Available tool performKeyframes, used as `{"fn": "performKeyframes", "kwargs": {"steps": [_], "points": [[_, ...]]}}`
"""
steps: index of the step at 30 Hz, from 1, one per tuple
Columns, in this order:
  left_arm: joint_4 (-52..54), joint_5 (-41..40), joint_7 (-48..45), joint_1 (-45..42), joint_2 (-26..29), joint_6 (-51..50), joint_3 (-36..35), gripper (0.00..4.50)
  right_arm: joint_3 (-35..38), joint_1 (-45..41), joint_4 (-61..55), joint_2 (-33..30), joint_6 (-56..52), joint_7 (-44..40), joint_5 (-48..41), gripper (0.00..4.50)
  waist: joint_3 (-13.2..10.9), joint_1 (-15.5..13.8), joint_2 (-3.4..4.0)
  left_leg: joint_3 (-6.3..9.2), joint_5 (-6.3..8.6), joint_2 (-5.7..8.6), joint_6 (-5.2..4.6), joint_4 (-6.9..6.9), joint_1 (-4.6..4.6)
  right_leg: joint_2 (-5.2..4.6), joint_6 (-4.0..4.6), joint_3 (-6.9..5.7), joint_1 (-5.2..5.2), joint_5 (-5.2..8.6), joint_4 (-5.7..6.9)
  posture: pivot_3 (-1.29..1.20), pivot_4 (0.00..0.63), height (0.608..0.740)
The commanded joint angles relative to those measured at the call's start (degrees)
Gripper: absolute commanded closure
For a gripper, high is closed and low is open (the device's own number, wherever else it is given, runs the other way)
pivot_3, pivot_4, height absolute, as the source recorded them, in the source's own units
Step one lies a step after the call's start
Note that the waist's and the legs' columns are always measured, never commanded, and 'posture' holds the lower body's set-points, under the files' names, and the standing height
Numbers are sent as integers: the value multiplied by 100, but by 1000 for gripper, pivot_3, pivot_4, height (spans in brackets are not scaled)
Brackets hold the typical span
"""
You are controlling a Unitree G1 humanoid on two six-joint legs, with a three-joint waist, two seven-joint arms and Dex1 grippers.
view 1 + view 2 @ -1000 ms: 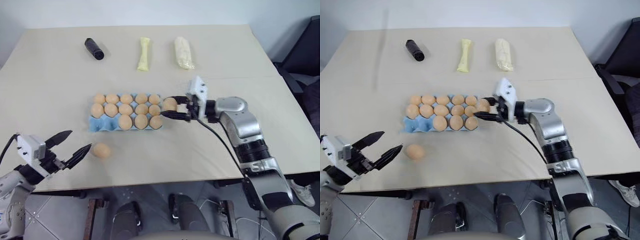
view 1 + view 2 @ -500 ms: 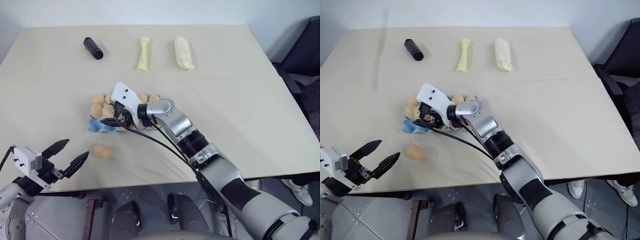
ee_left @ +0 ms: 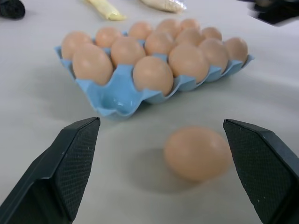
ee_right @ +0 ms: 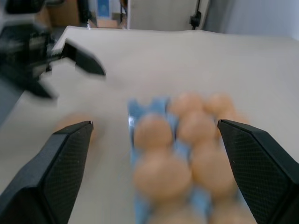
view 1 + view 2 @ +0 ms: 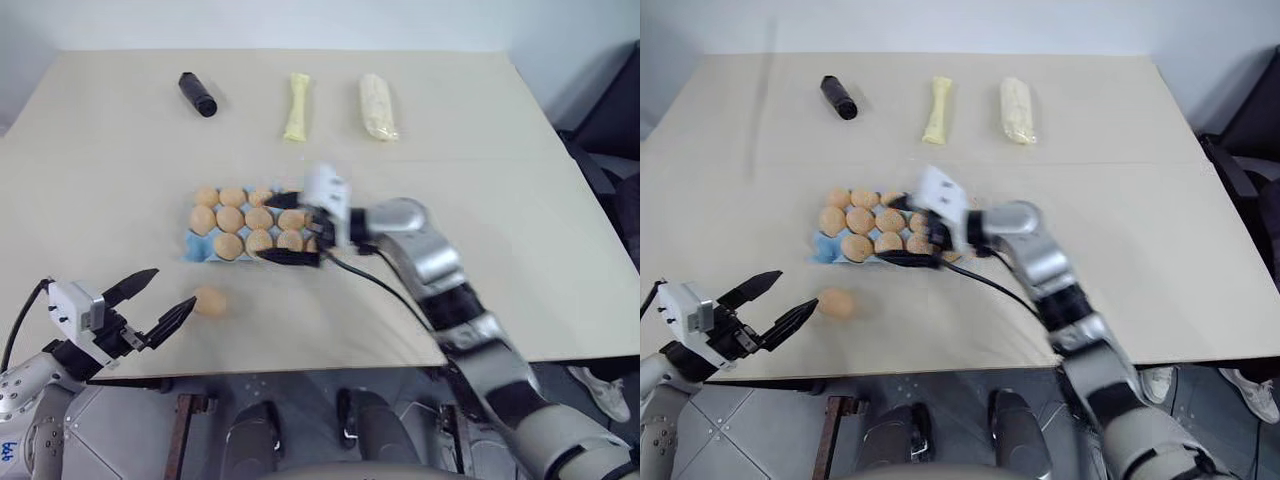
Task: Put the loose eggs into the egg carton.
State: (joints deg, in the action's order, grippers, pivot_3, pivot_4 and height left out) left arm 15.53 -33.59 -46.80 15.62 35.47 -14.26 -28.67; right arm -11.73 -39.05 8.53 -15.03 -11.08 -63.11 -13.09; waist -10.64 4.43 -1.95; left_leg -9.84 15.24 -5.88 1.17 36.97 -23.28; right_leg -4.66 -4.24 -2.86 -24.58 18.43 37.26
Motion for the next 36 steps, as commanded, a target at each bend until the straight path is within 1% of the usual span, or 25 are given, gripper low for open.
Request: {"fn": "performKeyframes", "kwargs": {"steps": [1,4,7,9,13,16,22,27,33,36], "points": [[-133,-10,-180,-3,146,-10,-44,0,441,576,-847,-267,308,-26,-403,21,-4,48,6,-3,0,2,-2,-1,0,1,0,0,-1,0,0,0,150,740],[-424,136,-367,22,268,209,-119,0,756,1334,-1117,-672,723,-213,-574,21,-4,76,7,-13,1,-6,5,-1,15,15,7,-3,-4,3,13,0,150,740],[-670,218,-593,-38,434,357,-124,0,926,1888,-1269,-1164,886,-485,-666,21,-5,42,9,-11,-3,-10,12,-1,22,21,18,-8,-4,9,18,0,150,740],[-799,206,-786,-49,558,320,-75,0,998,2141,-1310,-1397,1052,-576,-679,21,-5,34,9,-10,-6,-6,7,2,21,14,20,-10,-2,10,16,0,150,740],[-990,307,-919,-145,632,452,4,0,1036,2387,-1388,-1612,1134,-642,-787,21,-6,44,9,-15,-4,-3,11,6,21,0,21,-5,2,8,11,0,150,740],[-954,300,-891,-252,582,451,83,0,1035,2440,-1537,-1641,1098,-626,-905,21,-5,35,8,-12,-6,-6,15,7,21,-4,23,-7,3,5,13,0,150,740],[-864,554,-773,-504,459,453,631,0,829,2559,-2084,-1637,802,-587,-1088,21,-5,19,9,-6,-16,-6,8,4,21,-4,23,-5,3,4,15,0,150,740],[-996,803,-560,-931,239,506,1047,0,668,2498,-2219,-1601,656,-518,-1110,21,-5,-6,8,-4,-21,-1,-1,6,19,0,23,-6,3,3,15,0,150,740],[-1154,1094,-428,-1146,45,758,1344,0,539,2337,-2260,-1507,529,-380,-1130,21,-5,13,8,-8,-23,-1,-5,8,20,5,21,-11,3,2,17,0,150,740],[-1164,1045,-424,-1139,58,791,1302,536,500,2302,-2285,-1474,502,-324,-1141,0,-5,0,8,-4,-23,-2,-4,7,19,5,21,-10,3,2,19,0,150,740]]}}
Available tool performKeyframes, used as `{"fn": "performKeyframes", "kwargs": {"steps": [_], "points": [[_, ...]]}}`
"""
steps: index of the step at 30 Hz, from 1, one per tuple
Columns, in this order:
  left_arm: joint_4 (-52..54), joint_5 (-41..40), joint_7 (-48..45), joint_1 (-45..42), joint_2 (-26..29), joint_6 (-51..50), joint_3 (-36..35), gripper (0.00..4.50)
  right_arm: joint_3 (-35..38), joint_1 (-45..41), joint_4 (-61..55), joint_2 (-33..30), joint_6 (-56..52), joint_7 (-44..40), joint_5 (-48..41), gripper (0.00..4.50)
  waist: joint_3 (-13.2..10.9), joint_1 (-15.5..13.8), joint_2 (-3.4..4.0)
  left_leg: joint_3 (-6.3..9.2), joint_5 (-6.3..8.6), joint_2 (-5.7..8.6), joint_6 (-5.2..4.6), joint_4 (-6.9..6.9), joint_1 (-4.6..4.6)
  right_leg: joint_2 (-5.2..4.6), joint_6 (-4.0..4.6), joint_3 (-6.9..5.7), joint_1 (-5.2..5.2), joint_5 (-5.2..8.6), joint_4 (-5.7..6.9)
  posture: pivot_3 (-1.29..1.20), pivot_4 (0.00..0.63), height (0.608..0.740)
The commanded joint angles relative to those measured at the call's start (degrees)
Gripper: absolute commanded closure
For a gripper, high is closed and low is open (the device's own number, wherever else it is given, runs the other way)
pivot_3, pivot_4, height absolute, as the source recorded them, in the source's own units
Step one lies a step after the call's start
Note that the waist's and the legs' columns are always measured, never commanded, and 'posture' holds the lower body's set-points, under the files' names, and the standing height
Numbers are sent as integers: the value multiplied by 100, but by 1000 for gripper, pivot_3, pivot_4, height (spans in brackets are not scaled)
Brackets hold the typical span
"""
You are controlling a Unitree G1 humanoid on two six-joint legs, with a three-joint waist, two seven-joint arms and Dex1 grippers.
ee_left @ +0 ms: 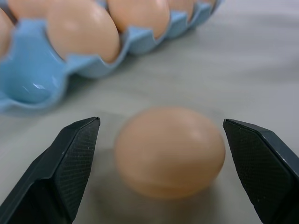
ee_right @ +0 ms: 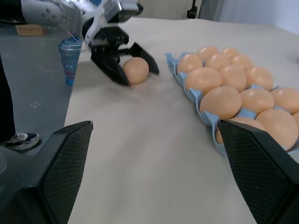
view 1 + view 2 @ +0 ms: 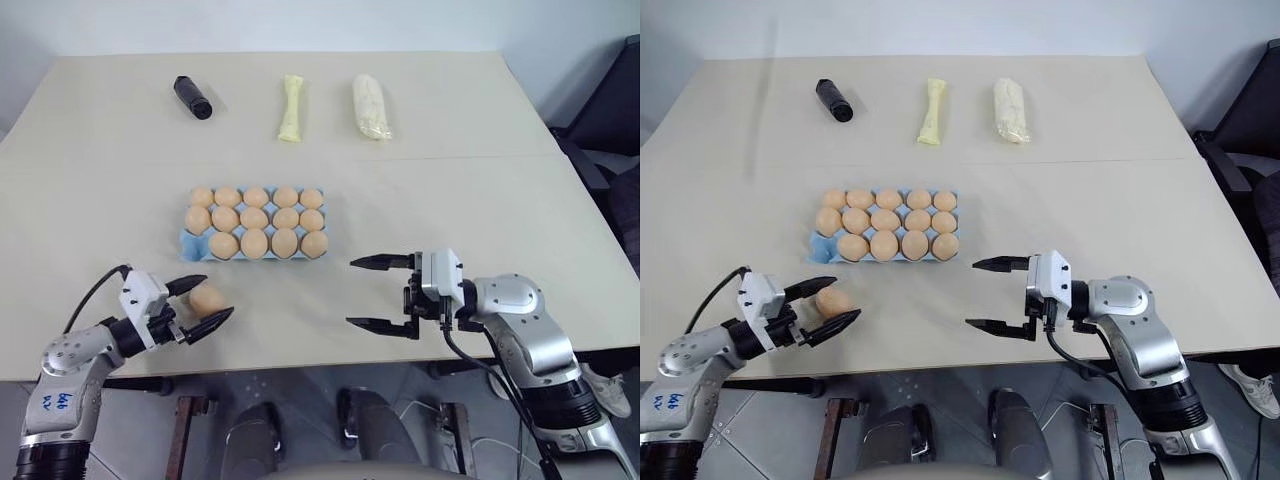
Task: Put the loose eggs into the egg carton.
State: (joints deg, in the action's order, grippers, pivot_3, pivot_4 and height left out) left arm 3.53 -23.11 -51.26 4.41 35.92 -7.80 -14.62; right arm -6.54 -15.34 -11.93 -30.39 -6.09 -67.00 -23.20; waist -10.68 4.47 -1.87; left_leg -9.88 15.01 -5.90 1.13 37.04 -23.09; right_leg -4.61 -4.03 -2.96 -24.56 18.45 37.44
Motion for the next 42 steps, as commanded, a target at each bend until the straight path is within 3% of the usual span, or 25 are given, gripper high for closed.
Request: {"fn": "performKeyframes", "kwargs": {"steps": [1,5,9,16,22,28,32,39,42], "points": [[32,-16,15,-2,31,152,-126,845,-27,-80,-234,74,2,78,-122,0,0,-6,0,0,0,1,0,0,0,-1,0,0,0,0,0,0,150,740],[243,-296,113,-73,-31,-4,-258,1902,-36,-152,-168,128,2,133,-102,0,0,-7,0,-1,0,3,-1,1,0,-2,-1,-2,1,0,-1,0,150,740],[613,-1000,537,-664,-230,-567,-484,1902,-42,-201,-122,132,-15,173,-92,0,1,-53,-2,-1,-3,2,-4,6,0,-1,-2,-2,3,-1,3,0,150,740],[-78,-753,1020,-1732,-243,-632,-523,1902,-34,-287,-79,110,-35,224,-64,0,1,-148,-2,-4,-11,17,-12,12,0,15,-11,-2,6,-8,6,0,150,740],[-652,-502,854,-2035,-222,-456,-330,1902,10,-287,-144,100,-61,370,-55,0,1,-149,-2,-7,-11,19,-13,9,0,19,-15,-5,3,-10,7,0,150,740],[-470,-473,767,-1780,-155,-402,-411,112,21,-194,-249,68,-95,502,-69,0,1,-158,-2,-7,-10,19,-12,10,-3,19,-17,-6,2,-11,7,0,150,740],[-358,-495,740,-1575,44,-401,-631,49,76,-143,-266,28,-85,529,-78,0,1,-158,-2,-5,-10,17,-12,10,-2,17,-17,-5,2,-11,7,0,150,740],[-480,-487,-731,-649,1069,-53,-813,49,471,-29,-150,-345,-154,429,-210,0,0,-139,0,-7,-9,12,-10,6,-1,5,-12,-4,0,-8,5,0,150,740],[-617,-452,-1095,-475,1200,167,-775,49,565,71,-109,-457,-173,443,-190,0,0,-151,0,-7,-4,10,-7,3,-2,-4,-10,-5,0,-7,-2,0,150,740]]}}
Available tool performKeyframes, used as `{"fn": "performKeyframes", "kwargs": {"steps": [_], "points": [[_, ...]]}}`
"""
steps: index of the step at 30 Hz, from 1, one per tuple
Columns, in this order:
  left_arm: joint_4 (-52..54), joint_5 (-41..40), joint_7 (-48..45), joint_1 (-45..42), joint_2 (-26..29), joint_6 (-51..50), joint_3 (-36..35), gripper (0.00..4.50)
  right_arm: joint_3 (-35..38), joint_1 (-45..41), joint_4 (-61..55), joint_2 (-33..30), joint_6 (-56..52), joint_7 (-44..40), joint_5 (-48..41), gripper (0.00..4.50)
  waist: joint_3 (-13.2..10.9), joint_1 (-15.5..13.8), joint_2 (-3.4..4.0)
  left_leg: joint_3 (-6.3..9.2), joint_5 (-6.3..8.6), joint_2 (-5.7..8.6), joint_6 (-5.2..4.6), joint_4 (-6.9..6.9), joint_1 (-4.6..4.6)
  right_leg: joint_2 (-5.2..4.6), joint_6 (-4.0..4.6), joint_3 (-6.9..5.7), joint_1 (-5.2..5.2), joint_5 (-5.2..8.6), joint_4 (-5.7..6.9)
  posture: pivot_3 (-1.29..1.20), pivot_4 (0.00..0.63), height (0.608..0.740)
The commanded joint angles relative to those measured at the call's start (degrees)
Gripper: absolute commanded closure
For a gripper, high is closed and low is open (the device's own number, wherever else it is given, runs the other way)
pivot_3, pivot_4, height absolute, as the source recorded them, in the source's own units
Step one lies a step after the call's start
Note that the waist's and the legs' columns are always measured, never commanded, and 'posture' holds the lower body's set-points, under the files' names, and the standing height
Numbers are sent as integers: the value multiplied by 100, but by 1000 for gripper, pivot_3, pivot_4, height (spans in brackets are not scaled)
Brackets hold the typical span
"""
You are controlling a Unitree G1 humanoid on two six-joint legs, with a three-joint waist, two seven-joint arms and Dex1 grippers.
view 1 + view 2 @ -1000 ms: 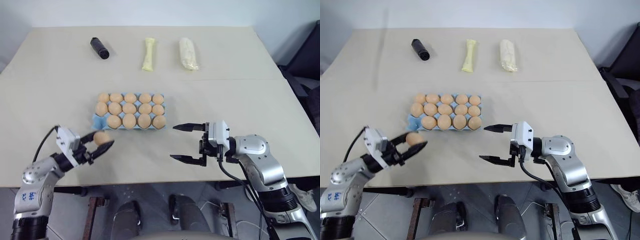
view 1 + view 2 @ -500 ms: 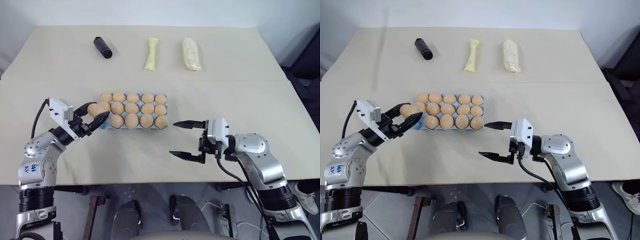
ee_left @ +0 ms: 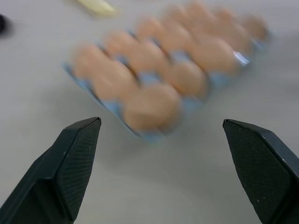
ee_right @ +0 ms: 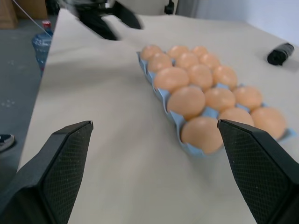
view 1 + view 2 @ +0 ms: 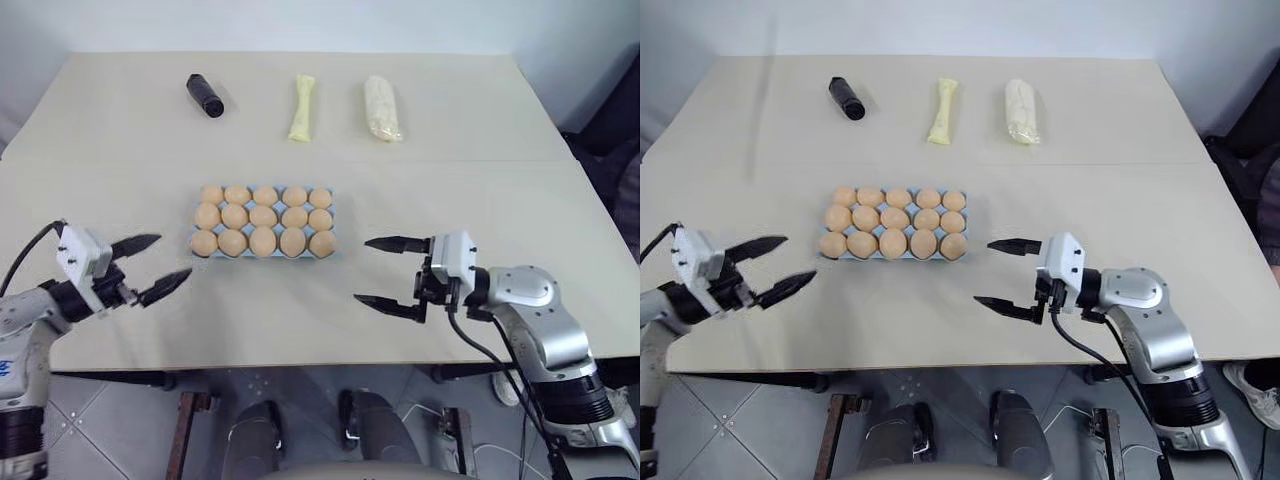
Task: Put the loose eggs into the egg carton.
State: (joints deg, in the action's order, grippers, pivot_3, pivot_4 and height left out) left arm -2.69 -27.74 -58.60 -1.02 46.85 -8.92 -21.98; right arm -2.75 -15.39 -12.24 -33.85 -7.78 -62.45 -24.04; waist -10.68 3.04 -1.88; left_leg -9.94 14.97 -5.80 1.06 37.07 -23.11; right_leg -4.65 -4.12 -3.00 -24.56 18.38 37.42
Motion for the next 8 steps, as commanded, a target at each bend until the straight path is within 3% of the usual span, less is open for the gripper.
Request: {"fn": "performKeyframes", "kwargs": {"steps": [1,8], "points": [[-1,39,-377,59,108,311,-13,49,226,117,-54,-135,24,-8,-85,0,0,-19,0,2,0,-1,0,0,-1,0,1,-2,0,0,-1,0,150,740],[221,167,-165,66,-85,485,59,49,350,197,87,-118,136,87,-58,0,0,-14,0,0,-1,-1,-1,3,-1,-1,3,3,0,1,0,0,150,740]]}}
